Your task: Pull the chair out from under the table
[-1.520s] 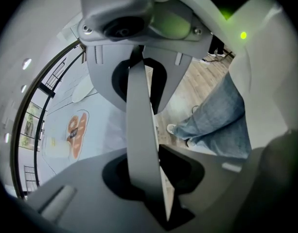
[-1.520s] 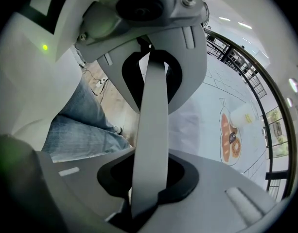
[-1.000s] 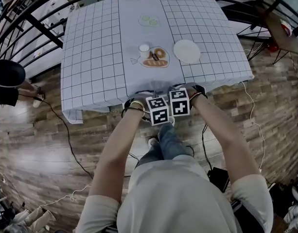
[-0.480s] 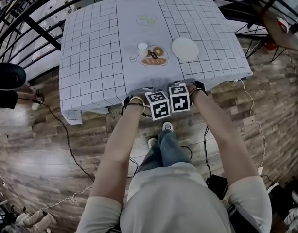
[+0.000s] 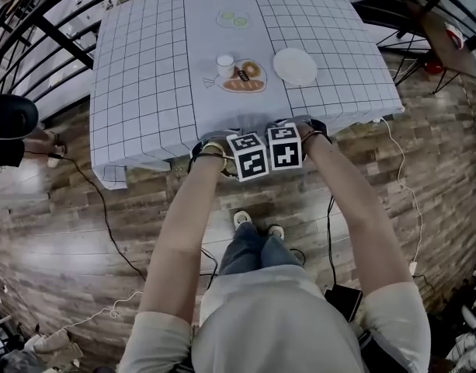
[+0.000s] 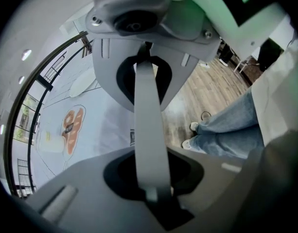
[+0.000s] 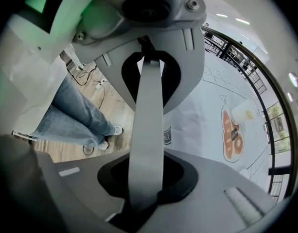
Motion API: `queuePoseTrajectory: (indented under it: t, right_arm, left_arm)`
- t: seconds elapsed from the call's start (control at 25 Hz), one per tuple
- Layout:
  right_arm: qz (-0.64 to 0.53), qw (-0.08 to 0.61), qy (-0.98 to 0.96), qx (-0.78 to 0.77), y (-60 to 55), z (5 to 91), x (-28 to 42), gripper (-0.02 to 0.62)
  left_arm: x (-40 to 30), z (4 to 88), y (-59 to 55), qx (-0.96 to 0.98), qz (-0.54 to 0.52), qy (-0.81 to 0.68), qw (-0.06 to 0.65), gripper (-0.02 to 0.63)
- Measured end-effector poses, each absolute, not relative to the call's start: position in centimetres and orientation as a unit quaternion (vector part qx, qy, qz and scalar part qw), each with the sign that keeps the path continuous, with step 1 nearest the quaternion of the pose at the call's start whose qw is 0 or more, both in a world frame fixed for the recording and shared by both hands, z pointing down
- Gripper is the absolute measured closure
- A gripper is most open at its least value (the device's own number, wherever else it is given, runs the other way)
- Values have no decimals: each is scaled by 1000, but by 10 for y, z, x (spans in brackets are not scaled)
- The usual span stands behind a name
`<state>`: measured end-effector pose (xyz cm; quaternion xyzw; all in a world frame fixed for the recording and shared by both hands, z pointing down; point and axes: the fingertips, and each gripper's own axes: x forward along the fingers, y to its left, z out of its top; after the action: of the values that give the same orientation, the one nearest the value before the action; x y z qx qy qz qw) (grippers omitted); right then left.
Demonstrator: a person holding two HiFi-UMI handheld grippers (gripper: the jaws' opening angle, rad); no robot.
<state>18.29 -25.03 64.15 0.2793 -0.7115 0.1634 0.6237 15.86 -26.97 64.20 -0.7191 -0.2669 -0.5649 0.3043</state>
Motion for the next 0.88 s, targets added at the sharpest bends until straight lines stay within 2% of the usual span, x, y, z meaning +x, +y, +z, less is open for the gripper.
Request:
queuePoseTrajectory:
  t: [0.88]
  right_arm:
    - [202, 603, -707, 309, -210, 641, 145, 523]
  left_arm:
    - [122, 642, -231, -723, -557, -278, 300, 528]
